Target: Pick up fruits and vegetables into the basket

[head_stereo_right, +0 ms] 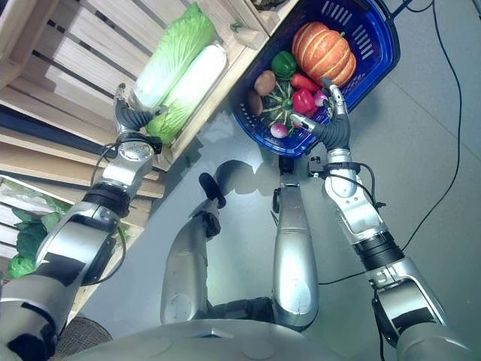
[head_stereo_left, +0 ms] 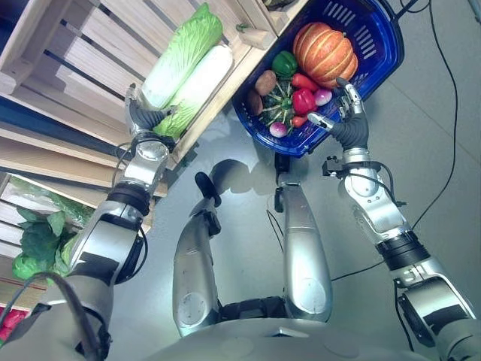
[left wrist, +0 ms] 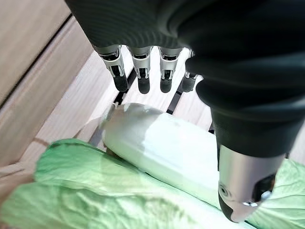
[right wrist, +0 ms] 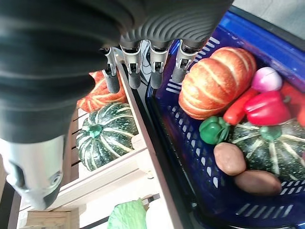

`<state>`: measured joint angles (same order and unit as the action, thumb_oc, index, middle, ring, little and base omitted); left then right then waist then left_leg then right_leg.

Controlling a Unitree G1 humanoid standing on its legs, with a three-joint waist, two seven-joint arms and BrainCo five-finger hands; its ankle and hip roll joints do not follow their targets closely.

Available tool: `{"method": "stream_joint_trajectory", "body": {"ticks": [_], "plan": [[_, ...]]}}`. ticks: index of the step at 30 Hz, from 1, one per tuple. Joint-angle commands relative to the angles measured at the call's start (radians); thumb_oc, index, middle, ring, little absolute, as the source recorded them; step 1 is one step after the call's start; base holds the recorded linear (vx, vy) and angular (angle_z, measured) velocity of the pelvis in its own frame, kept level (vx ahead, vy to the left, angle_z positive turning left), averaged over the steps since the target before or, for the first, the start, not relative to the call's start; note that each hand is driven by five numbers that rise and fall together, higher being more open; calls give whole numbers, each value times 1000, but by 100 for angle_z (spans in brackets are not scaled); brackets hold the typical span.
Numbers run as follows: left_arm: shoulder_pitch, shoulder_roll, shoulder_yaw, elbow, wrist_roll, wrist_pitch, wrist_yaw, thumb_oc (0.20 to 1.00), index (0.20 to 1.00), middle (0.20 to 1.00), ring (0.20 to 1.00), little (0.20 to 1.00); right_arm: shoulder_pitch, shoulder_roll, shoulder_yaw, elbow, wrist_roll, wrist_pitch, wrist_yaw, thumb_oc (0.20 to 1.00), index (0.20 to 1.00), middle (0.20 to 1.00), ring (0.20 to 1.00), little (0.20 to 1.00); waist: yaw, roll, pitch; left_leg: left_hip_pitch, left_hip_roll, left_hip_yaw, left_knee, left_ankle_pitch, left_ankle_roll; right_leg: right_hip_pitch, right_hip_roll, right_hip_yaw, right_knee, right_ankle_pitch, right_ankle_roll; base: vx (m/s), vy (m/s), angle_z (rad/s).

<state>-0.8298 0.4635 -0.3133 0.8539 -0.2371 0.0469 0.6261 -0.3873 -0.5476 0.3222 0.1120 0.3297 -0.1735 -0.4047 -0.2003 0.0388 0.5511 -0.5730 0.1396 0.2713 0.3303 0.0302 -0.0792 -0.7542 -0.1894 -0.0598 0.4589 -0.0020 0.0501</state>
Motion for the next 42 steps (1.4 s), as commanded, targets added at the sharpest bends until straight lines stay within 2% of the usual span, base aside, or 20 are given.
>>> {"method": "stream_joint_trajectory", "body": {"ticks": [1,2,4,7,9,10,11,16,20,21,24,31,34,42], "plan": [[-16,89,51,49,5,10,44,1000,1000,1000,1000,1000,36,-15,-36,-98,-23,-18,11,1000,1000,1000,1000,1000,-31,-23,-31,-69,-11,-6,107,-72,-22,-13,65,-5,99,-120,13,31,43,-8],[-30,101,57,54,21,13,62,1000,1000,1000,1000,1000,32,-21,-41,-102,-21,-15,10,1000,1000,1000,1000,1000,-35,-23,-31,-95,-7,6,103,-45,-13,-41,67,-3,90,-91,5,-31,46,-9],[-51,119,58,56,46,15,112,1000,1000,1000,1000,1000,34,-33,-45,-104,-8,-12,4,1000,1000,1000,1000,1000,-42,-23,-31,-107,-5,9,110,-48,-14,-53,70,5,93,-92,3,3,33,-12],[-75,145,67,44,81,4,185,1000,1000,1000,1000,1000,42,-44,-49,-102,-1,-24,1,1000,1000,1000,1000,1000,-48,-23,-31,-118,-5,9,120,-55,-14,-67,75,16,101,-95,1,33,21,-8],[-90,151,73,36,98,8,199,1000,1000,1000,1000,1000,47,-41,-53,-99,-4,-33,2,1000,1000,1000,1000,1000,-50,-25,-31,-123,-5,10,124,-59,-15,-71,75,17,100,-95,1,56,6,-3],[-97,152,72,34,113,21,198,1000,1000,1000,1000,1000,54,-34,-50,-92,-6,-39,1,1000,1000,1000,1000,1000,-52,-27,-31,-107,-7,-2,135,-90,-26,-54,76,21,111,-125,9,88,0,-2],[-103,154,69,36,114,30,189,1000,1000,1000,1000,1000,54,-32,-50,-92,-6,-40,-2,1000,1000,1000,1000,1000,-52,-28,-31,-109,-8,-2,136,-91,-26,-55,77,21,111,-124,9,86,-1,-1],[-135,164,35,77,128,81,134,1000,1000,1000,1000,1000,39,-33,-44,-102,-9,-30,-3,1000,1000,1000,1000,1000,-59,-29,-31,-122,-6,-1,141,-93,-27,-70,80,27,112,-120,9,0,0,0],[-151,167,11,118,100,122,93,1000,1000,1000,1000,1000,17,-37,-40,-103,-4,-16,-7,1000,1000,1000,1000,1000,-65,-26,-31,-129,-5,4,140,-92,-27,-81,80,32,109,-118,10,2,19,-3],[-155,165,-2,140,90,150,63,1000,1000,1000,1000,1000,10,-37,-40,-103,-4,-11,-10,1000,1000,1000,1000,1000,-68,-25,-31,-136,-4,5,144,-92,-28,-88,81,35,111,-118,11,5,22,-6],[-165,163,-12,179,68,171,39,1000,1000,1000,1000,1000,0,-36,-37,-103,-3,-3,-12,1000,1000,1000,1000,1000,-73,-27,-31,-138,-2,8,146,-93,-30,-91,81,37,108,-115,12,0,0,0],[-164,153,-33,288,-45,264,-154,1000,1000,1000,1000,1000,-25,-49,-39,-102,13,23,-9,1000,1000,1000,1000,1000,-84,-25,-31,-152,2,16,148,-91,-32,-109,82,45,101,-109,16,9,23,-4],[-151,141,-41,316,-75,270,-229,1000,1000,1000,1000,1000,-30,-57,-46,-108,17,43,-3,1000,1000,1000,1000,1000,-88,-22,-31,-159,1,16,153,-92,-31,-118,82,49,105,-108,15,15,36,-10],[-143,126,-28,335,-206,286,-327,1000,1000,1000,1000,1000,-33,-75,-55,-111,28,65,21,1000,1000,1000,1000,1000,-97,-18,-31,-176,6,24,164,-96,-29,-140,83,59,111,-112,14,17,35,-8]]}}
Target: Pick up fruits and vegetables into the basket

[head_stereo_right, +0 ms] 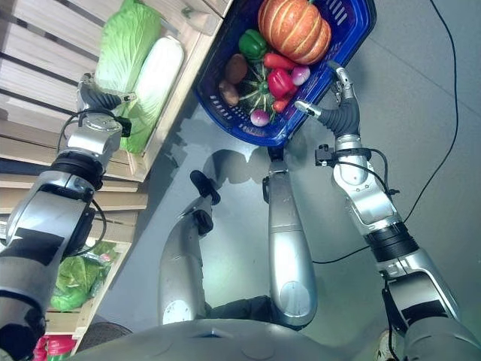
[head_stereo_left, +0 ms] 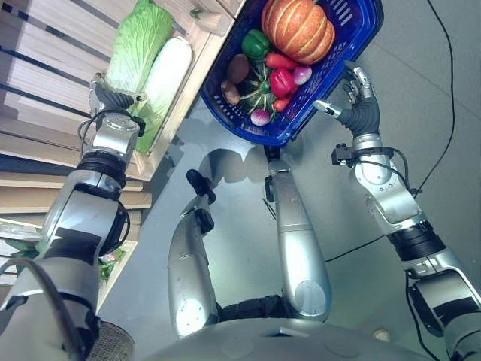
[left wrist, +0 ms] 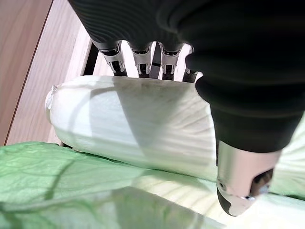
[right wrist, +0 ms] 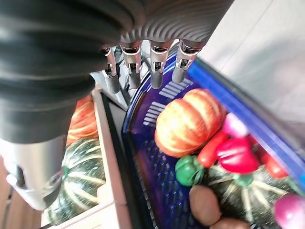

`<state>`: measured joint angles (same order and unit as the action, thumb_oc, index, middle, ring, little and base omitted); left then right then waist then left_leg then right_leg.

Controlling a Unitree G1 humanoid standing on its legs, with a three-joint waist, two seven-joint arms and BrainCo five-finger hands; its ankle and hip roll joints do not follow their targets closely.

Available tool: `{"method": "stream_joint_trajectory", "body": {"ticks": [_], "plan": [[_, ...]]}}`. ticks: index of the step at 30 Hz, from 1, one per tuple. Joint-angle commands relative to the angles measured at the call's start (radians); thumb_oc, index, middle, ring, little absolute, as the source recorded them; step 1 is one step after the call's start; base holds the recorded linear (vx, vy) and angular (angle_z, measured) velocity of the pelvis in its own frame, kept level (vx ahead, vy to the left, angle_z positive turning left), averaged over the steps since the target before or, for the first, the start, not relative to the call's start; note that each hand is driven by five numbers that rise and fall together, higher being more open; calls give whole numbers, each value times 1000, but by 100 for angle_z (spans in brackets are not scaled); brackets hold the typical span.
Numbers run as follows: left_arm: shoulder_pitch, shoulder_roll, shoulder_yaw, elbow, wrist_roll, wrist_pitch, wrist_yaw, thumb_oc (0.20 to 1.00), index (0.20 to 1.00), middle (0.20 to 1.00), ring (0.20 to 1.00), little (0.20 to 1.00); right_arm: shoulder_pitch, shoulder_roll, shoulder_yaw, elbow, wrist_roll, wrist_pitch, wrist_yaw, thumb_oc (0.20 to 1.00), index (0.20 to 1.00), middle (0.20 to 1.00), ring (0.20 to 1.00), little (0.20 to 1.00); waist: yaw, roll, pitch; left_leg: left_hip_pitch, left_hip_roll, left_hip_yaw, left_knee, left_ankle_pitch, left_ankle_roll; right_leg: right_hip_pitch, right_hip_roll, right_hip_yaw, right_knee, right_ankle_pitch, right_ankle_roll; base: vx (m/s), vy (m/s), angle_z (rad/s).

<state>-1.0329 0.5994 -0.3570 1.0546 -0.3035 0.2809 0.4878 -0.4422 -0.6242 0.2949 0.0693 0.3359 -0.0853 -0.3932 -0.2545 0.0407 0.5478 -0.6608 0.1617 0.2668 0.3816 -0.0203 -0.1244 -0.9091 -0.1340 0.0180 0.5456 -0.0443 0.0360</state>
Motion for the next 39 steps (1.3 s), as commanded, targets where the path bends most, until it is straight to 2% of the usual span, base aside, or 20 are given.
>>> {"method": "stream_joint_trajectory", "body": {"ticks": [1,4,8,12,22,25,27,30,33,34,35,37,38,39], "plan": [[56,-13,21,142,-172,67,-228,1000,1000,1000,1000,1000,21,2,-27,-67,20,-22,11,1000,1000,1000,1000,1000,-45,-20,-28,-91,-14,30,113,-45,16,11,28,-17,25,-69,29,15,14,-6],[59,-14,25,161,-212,93,-319,1000,1000,1000,1000,1000,28,1,-31,-76,20,-11,17,1000,1000,1000,1000,1000,-51,-21,-28,-99,-12,31,121,-48,17,2,30,-13,28,-68,28,24,16,-4],[67,-20,32,163,-267,122,-383,1000,1000,1000,1000,1000,35,-5,-38,-78,29,-9,27,1000,1000,1000,1000,1000,-56,-21,-28,-108,-10,30,129,-53,20,-9,34,-5,37,-72,26,29,19,-6],[80,-38,33,161,-297,177,-477,1000,1000,1000,1000,1000,47,-10,-46,-91,31,-6,39,1000,1000,1000,1000,1000,-62,-20,-28,-107,-12,33,131,-57,22,-12,35,0,38,-72,26,18,18,-1],[75,-56,22,172,-290,239,-526,1000,1000,1000,1000,1000,51,-14,-41,-100,38,-6,49,1000,1000,1000,1000,1000,-69,-28,-28,-115,-7,32,138,-59,24,-21,40,7,43,-73,23,10,3,1],[72,-69,0,178,-264,262,-582,1000,1000,1000,1000,1000,56,-12,-41,-107,40,-5,53,1000,1000,1000,1000,1000,-73,-31,-28,-113,-6,35,138,-61,25,-20,43,8,45,-73,22,1,-1,1],[74,-86,-11,173,-271,263,-596,1000,1000,1000,1000,1000,53,-9,-37,-111,40,-3,50,1000,1000,1000,1000,1000,-74,-35,-28,-112,-4,36,138,-61,26,-18,44,8,42,-71,23,0,0,0],[81,-102,-15,163,-298,228,-577,1000,1000,1000,1000,1000,51,-3,-30,-110,29,-7,46,1000,1000,1000,1000,1000,-74,-39,-28,-113,-4,36,138,-61,27,-17,47,8,41,-71,22,0,0,0],[86,-110,-4,133,-332,175,-495,1000,1000,1000,1000,1000,55,3,-28,-113,25,-7,38,1000,1000,1000,1000,1000,-69,-43,-28,-110,-4,35,137,-63,28,-12,47,5,40,-72,22,-1,-12,0],[89,-110,5,117,-345,134,-444,514,514,514,514,514,56,6,-28,-115,26,-8,34,1000,1000,1000,1000,1000,-67,-44,-28,-108,-4,33,137,-64,29,-10,47,4,41,-73,22,-3,-36,2],[94,-111,15,101,-357,112,-419,200,200,200,200,200,62,9,-30,-117,23,-13,33,1000,1000,1000,1000,1000,-65,-45,-28,-106,-4,31,137,-64,30,-6,47,3,42,-74,21,-3,-33,2],[102,-110,30,72,-378,64,-387,200,200,200,200,200,72,18,-35,-119,11,-24,30,1000,1000,1000,1000,1000,-60,-45,-28,-102,-6,27,137,-66,31,-3,46,1,45,-77,22,-10,-40,3],[124,-109,46,25,-374,10,-345,200,200,200,200,200,89,29,-43,-124,-8,-36,31,1000,1000,1000,1000,1000,-52,-45,-28,-95,-9,23,135,-67,32,9,44,-5,44,-79,22,-15,-42,3],[128,-110,47,21,-373,6,-341,200,200,200,200,200,91,29,-44,-125,-9,-37,31,1000,1000,1000,1000,1000,-52,-44,-28,-93,-10,23,134,-67,32,10,44,-5,44,-79,22,-19,-44,5]]}}
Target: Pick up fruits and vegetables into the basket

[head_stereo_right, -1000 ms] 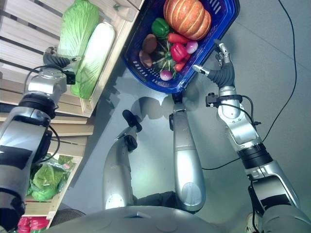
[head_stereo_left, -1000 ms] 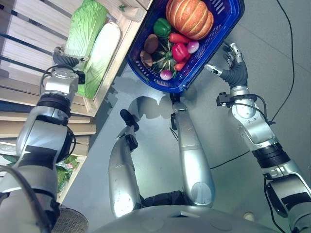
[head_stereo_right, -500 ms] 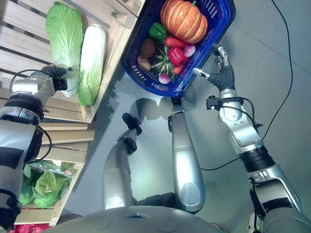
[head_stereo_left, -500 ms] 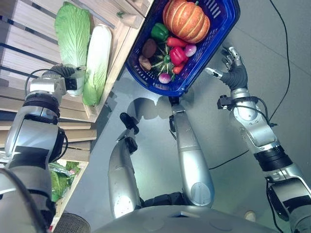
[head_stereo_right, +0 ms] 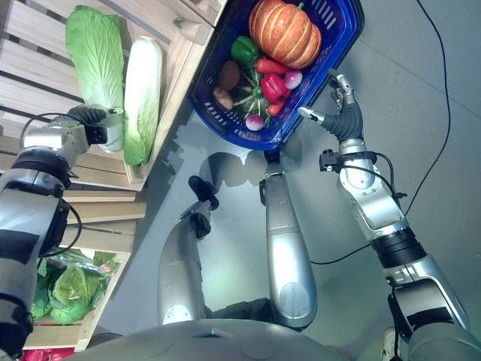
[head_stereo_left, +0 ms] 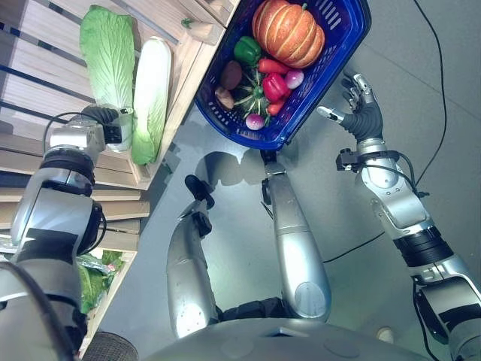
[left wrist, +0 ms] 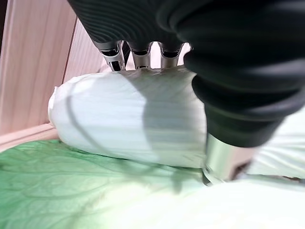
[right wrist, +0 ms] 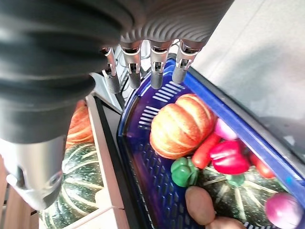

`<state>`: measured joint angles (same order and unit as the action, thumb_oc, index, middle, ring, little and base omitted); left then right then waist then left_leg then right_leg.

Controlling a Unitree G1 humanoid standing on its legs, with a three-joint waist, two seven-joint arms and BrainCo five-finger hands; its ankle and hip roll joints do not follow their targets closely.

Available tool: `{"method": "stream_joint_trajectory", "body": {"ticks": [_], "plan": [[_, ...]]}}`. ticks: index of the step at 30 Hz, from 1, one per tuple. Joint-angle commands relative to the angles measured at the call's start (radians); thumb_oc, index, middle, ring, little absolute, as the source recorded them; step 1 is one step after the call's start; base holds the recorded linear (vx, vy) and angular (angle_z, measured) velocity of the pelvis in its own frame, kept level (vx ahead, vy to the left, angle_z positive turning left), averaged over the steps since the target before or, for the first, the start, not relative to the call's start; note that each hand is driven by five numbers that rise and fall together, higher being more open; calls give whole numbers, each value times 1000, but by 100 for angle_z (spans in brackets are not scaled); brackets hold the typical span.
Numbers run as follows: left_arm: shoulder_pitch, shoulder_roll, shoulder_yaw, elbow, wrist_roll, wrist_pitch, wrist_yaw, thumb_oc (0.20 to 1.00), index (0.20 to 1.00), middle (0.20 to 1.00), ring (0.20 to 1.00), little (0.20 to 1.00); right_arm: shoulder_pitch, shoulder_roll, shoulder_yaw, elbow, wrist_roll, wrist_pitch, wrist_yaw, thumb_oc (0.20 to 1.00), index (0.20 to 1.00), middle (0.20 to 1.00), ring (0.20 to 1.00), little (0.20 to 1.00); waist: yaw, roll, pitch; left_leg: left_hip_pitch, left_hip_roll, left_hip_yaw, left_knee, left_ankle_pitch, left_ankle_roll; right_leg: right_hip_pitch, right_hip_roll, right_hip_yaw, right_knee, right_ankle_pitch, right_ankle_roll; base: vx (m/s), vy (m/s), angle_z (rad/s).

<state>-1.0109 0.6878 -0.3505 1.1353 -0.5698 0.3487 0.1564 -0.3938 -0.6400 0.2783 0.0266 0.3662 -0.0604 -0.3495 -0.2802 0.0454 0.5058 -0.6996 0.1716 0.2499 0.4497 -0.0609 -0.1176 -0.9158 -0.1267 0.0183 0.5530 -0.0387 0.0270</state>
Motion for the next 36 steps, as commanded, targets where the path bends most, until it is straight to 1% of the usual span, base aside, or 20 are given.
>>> {"method": "stream_joint_trajectory", "body": {"ticks": [1,3,4,7,9,10,12,13,14,17,18,19,20,21,24,25,26,30,32,36], "plan": [[119,-197,47,-84,-104,-94,14,200,200,200,200,200,50,49,-30,-84,-44,-70,-11,1000,1000,1000,1000,1000,-21,-49,14,-49,-22,38,63,-25,26,24,35,-9,35,-84,31,-11,-21,5],[131,-195,55,-106,-104,-123,33,200,200,200,200,200,57,52,-31,-85,-47,-77,-11,1000,1000,1000,1000,1000,-17,-48,14,-43,-23,35,60,-24,27,32,33,-13,33,-84,31,-11,-25,5],[152,-194,70,-154,-128,-183,70,200,200,200,200,200,68,55,-33,-91,-48,-92,-5,1000,1000,1000,1000,1000,-9,-48,14,-29,-26,33,51,-22,27,49,30,-19,27,-85,30,0,0,0],[199,-193,101,-231,-134,-274,116,200,200,200,200,200,88,60,-40,-105,-60,-132,16,1000,1000,1000,1000,1000,7,-43,14,3,-32,30,35,-18,29,83,21,-32,18,-88,30,-10,-18,2],[225,-191,110,-272,-109,-316,143,200,200,200,200,200,96,63,-46,-118,-73,-145,40,1000,1000,1000,1000,1000,16,-40,14,19,-35,26,28,-16,28,101,16,-39,12,-88,31,-16,-19,7],[248,-189,118,-309,-63,-359,186,200,200,200,200,200,103,61,-50,-131,-80,-152,62,1000,1000,1000,1000,1000,26,-38,14,37,-38,21,20,-14,29,121,10,-46,5,-88,32,-9,-27,11],[278,-183,124,-362,-43,-414,224,200,200,200,200,200,103,57,-47,-148,-72,-161,106,1000,1000,1000,1000,1000,39,-34,14,55,-42,16,13,-13,29,142,3,-56,-2,-89,32,-8,-31,13],[297,-180,131,-393,-5,-436,249,200,200,200,200,200,100,55,-44,-159,-67,-157,127,1000,1000,1000,1000,1000,48,-33,14,68,-44,14,8,-13,29,157,-2,-62,-8,-89,32,-16,-45,13],[319,-169,126,-425,48,-479,274,200,200,200,200,200,95,53,-39,-170,-65,-160,151,1000,1000,1000,1000,1000,61,-32,14,77,-46,8,5,-12,29,171,-6,-69,-13,-88,32,-21,-56,13],[362,-159,140,-512,146,-521,303,200,200,200,200,200,81,56,-41,-197,-25,-162,207,1000,1000,1000,1000,1000,87,-34,14,104,-51,-3,-6,-13,30,210,-14,-86,-28,-87,34,-26,-69,11],[370,-153,144,-535,175,-530,307,200,200,200,200,200,75,57,-40,-204,-8,-160,222,1000,1000,1000,1000,1000,94,-34,14,112,-52,-5,-10,-13,31,219,-15,-90,-31,-87,34,-99,-59,13],[369,-147,149,-552,193,-536,311,200,200,200,200,200,64,58,-42,-211,6,-162,236,1000,1000,1000,1000,1000,98,-35,14,96,-52,5,-22,17,40,205,-16,-97,-46,-55,27,-36,-77,13],[387,-131,148,-617,239,-546,323,200,200,200,200,200,56,65,-38,-234,39,-151,258,1000,1000,1000,1000,1000,114,-37,14,124,-56,-12,-14,-13,33,239,-19,-102,-39,-82,34,-118,-95,12],[393,-121,154,-657,284,-552,326,200,200,200,200,200,40,73,-38,-246,61,-144,278,1000,1000,1000,1000,1000,123,-38,14,112,-57,-5,-24,15,43,232,-21,-112,-55,-52,27,-37,-80,12],[408,-98,150,-734,351,-556,330,200,200,200,200,200,7,88,-30,-267,99,-121,314,1000,1000,1000,1000,1000,143,-39,14,125,-61,-14,-25,11,46,254,-26,-125,-62,-51,28,-50,-67,9],[410,-89,151,-765,383,-544,326,200,200,200,200,200,-8,93,-24,-273,108,-110,319,1000,1000,1000,1000,1000,150,-40,14,131,-61,-15,-26,10,47,263,-28,-130,-67,-49,28,-25,-93,10],[410,-76,147,-817,437,-529,318,200,200,200,200,200,-43,105,-13,-287,137,-73,329,1000,1000,1000,1000,1000,166,-41,14,141,-64,-19,-25,10,49,279,-30,-138,-71,-48,28,-16,-94,11],[395,-58,137,-896,531,-521,294,200,200,200,200,200,-112,135,13,-305,187,-16,314,1000,1000,1000,1000,1000,192,-45,14,161,-68,-27,-28,7,56,309,-31,-152,-80,-47,29,-13,-88,14],[381,-53,121,-919,584,-531,293,200,200,200,200,200,-149,167,31,-305,242,25,301,1000,1000,1000,1000,1000,206,-49,14,169,-69,-32,-21,3,60,324,-31,-158,-79,-47,28,-2,-102,8],[353,-48,95,-952,630,-536,277,200,200,200,200,200,-200,215,63,-287,294,67,237,1000,1000,1000,1000,1000,228,-61,14,188,-69,-42,-13,-2,65,350,-29,-169,-78,-45,30,12,-96,12]]}}
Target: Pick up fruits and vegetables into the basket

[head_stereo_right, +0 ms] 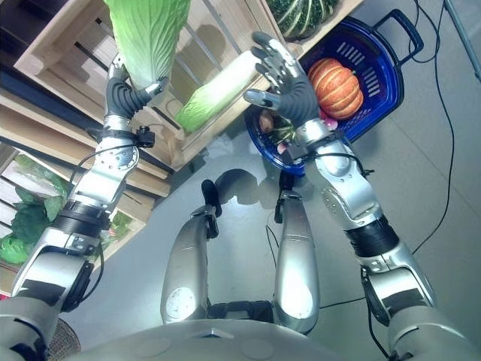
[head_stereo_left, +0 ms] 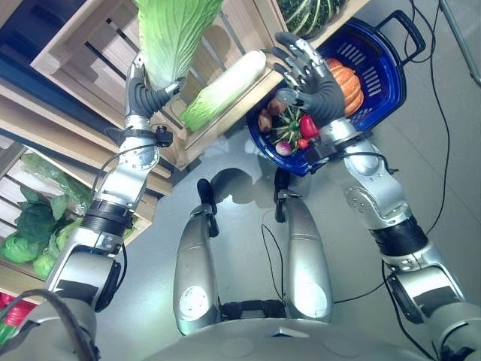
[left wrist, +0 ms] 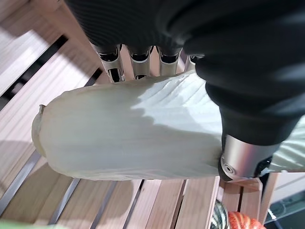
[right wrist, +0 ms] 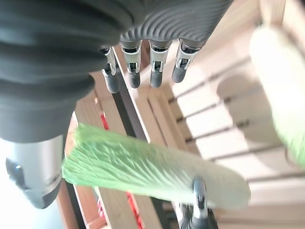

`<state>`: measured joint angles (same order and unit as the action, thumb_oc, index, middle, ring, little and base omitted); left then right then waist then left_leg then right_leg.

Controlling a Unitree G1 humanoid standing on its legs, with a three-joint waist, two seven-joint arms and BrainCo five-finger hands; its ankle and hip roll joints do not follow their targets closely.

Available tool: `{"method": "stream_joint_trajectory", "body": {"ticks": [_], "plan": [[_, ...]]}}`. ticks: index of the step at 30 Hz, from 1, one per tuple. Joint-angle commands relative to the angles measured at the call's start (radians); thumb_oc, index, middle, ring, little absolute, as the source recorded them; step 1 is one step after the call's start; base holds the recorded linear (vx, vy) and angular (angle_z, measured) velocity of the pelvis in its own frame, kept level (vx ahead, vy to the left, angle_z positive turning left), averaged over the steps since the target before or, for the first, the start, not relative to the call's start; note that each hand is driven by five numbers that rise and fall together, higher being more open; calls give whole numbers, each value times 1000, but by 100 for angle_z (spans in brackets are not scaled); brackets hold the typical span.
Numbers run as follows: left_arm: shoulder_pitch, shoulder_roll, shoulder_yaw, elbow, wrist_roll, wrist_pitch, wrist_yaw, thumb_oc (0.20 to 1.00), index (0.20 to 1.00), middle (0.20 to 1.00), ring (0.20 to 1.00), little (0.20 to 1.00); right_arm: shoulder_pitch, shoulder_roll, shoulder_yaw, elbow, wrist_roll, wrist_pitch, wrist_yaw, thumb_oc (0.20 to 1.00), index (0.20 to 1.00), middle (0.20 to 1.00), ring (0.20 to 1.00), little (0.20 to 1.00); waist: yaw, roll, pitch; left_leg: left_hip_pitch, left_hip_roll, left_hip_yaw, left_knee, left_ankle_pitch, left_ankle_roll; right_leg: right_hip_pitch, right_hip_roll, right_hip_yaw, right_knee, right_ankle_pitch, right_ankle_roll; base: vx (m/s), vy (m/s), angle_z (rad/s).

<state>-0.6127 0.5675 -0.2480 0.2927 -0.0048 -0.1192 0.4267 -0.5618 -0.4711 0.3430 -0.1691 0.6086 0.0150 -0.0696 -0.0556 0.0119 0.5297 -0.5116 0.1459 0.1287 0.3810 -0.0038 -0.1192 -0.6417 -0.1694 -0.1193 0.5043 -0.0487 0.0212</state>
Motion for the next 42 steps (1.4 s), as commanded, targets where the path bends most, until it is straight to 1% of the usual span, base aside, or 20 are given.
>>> {"method": "stream_joint_trajectory", "body": {"ticks": [1,4,5,8,10,13,14,16,18,20,25,29,31,33,34,36,37,39,40,42], "plan": [[-51,70,-15,-121,87,-68,11,200,200,200,200,200,-41,60,4,-82,69,-11,-60,1000,1000,1000,1000,1000,8,-31,-10,8,-44,78,56,-60,68,85,14,-34,-31,-34,37,22,-74,11],[-61,57,-46,-134,105,-73,22,200,200,200,200,200,-52,97,19,-66,121,-18,-109,1000,1000,1000,1000,1000,17,-42,-10,26,-45,73,55,-63,70,106,14,-37,-34,-31,37,27,-77,9],[-66,45,-64,-136,119,-74,30,200,200,200,200,200,-56,118,26,-55,149,-23,-140,1000,1000,1000,1000,1000,20,-48,-10,36,-47,70,53,-64,71,116,14,-38,-38,-29,38,26,-69,4],[-71,28,-84,-143,129,-75,35,200,200,200,200,200,-59,139,36,-39,179,-32,-166,1000,1000,1000,1000,1000,25,-54,-10,45,-48,67,56,-67,73,128,14,-37,-39,-27,38,16,-44,7],[-82,14,-113,-147,163,-75,47,200,200,200,200,200,-64,161,47,-25,201,-34,-194,1000,1000,1000,1000,1000,28,-60,-10,54,-49,65,58,-71,74,139,14,-37,-41,-27,39,9,-42,4],[-87,-3,-142,-165,186,-53,45,200,200,200,200,200,-65,176,61,-7,218,-48,-236,1000,1000,1000,1000,1000,31,-68,-10,66,-50,64,56,-73,76,153,14,-39,-46,-25,40,5,-45,3],[-90,-16,-161,-171,220,-45,55,200,200,200,200,200,-65,188,65,5,217,-61,-278,1000,1000,1000,1000,1000,32,-71,-10,70,-49,63,58,-76,77,159,12,-39,-49,-24,41,-1,-37,0],[-93,-25,-185,-174,283,-38,77,200,200,200,200,200,-67,200,66,23,216,-77,-329,1000,1000,1000,1000,1000,33,-75,-10,76,-50,63,58,-79,77,166,11,-41,-52,-22,43,-2,-18,0],[-93,-32,-204,-179,313,-24,81,200,200,200,200,200,-65,213,70,43,222,-87,-376,1000,1000,1000,1000,1000,33,-77,-10,80,-49,64,58,-81,76,171,11,-40,-56,-21,44,0,0,0],[-95,-41,-222,-179,324,-12,89,200,200,200,200,200,-64,220,71,60,244,-89,-391,1000,1000,1000,1000,1000,31,-78,-10,85,-49,67,55,-81,77,176,11,-39,-61,-20,44,0,0,0],[-108,-55,-262,-185,414,12,107,200,200,200,200,200,-69,237,96,97,251,-60,-409,1000,1000,1000,1000,1000,30,-77,-10,85,-47,69,57,-82,74,178,8,-39,-62,-19,46,0,0,0],[-130,-58,-294,-193,467,70,74,200,200,200,200,200,-78,232,112,120,260,-57,-389,1000,1000,1000,1000,1000,31,-77,-10,90,-48,67,50,-81,74,183,6,-41,-67,-19,48,0,0,0],[-136,-57,-311,-193,474,100,40,200,200,200,200,200,-81,231,115,122,253,-53,-371,1000,1000,1000,1000,1000,31,-75,-10,93,-49,65,46,-80,73,185,5,-42,-67,-19,50,0,0,0],[-145,-54,-335,-194,506,134,-9,200,200,200,200,200,-89,228,122,117,228,-33,-352,1000,1000,1000,1000,1000,30,-72,-10,94,-50,64,43,-77,71,189,2,-44,-72,-17,53,-18,2,0],[-147,-54,-334,-195,507,135,-9,200,200,200,200,200,-91,227,121,116,227,-33,-352,1000,1000,1000,1000,1000,30,-72,-10,91,-51,64,38,-69,72,186,2,-45,-77,-9,52,-36,7,0],[-150,-50,-350,-199,540,156,-39,200,200,200,200,200,-95,219,126,111,214,-10,-341,1000,1000,1000,1000,1000,29,-71,-10,93,-50,63,42,-75,70,189,1,-46,-74,-15,54,0,0,0],[-157,-47,-364,-204,557,179,-70,200,200,200,200,200,-101,214,130,109,206,6,-333,1000,1000,1000,1000,1000,28,-69,-10,93,-50,62,40,-75,70,189,0,-47,-75,-15,56,0,0,0],[-163,-44,-380,-208,573,188,-108,200,200,200,200,200,-110,206,136,112,197,27,-322,1000,1000,1000,1000,1000,28,-66,-10,94,-51,62,40,-75,70,190,-1,-48,-76,-16,57,0,0,0],[-165,-41,-391,-212,592,199,-150,200,200,200,200,200,-115,200,141,111,193,42,-308,1000,1000,1000,1000,1000,28,-65,-10,97,-51,62,36,-75,69,193,-3,-50,-78,-16,58,0,0,0],[-175,-37,-413,-217,583,203,-203,200,200,200,200,200,-123,193,152,109,200,43,-272,1000,1000,1000,1000,1000,27,-63,-10,99,-51,64,26,-66,71,194,-4,-52,-88,-8,60,0,0,0]]}}
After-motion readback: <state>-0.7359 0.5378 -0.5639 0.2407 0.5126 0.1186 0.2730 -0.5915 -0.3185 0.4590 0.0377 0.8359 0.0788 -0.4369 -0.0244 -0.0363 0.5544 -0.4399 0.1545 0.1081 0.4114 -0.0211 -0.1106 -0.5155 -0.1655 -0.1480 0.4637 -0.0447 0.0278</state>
